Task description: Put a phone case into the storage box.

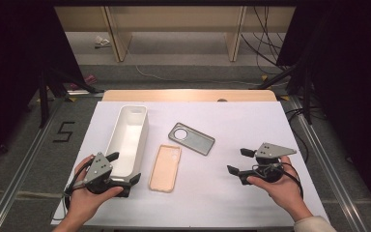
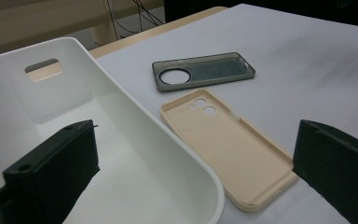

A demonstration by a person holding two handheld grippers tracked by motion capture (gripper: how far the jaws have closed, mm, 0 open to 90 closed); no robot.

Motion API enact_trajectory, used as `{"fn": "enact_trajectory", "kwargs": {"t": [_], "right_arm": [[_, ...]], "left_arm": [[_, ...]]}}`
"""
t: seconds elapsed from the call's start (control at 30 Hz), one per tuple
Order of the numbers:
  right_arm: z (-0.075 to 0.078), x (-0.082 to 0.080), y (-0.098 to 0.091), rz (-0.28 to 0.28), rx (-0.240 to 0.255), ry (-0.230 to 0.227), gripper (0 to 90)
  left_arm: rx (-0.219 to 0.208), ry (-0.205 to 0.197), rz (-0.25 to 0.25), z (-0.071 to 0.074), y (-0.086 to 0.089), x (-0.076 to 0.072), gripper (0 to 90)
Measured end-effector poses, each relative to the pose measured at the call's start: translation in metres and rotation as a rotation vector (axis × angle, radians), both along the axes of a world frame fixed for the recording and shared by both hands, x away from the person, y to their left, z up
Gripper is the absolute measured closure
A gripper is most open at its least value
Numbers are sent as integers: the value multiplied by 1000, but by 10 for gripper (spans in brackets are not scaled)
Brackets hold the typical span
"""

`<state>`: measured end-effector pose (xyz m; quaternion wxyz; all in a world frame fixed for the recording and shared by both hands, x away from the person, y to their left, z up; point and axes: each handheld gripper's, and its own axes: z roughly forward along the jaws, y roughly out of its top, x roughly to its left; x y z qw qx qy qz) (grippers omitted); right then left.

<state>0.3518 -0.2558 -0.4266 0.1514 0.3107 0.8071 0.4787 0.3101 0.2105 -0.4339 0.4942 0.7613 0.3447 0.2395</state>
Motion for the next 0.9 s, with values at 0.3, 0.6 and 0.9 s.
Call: {"fn": "enact_trajectory", "kwargs": {"t": [0.3, 0.6, 0.9], "right_arm": [[0, 0, 0, 2, -5, 0, 222], [10, 36, 28, 49, -82, -36, 868], [0, 101, 89, 39, -212, -10, 900]], "left_arm": [[1, 3, -5, 0, 0, 0, 0], [5, -2, -10, 0, -2, 0, 4], [-2, 2, -19, 0, -2, -1, 6]]}}
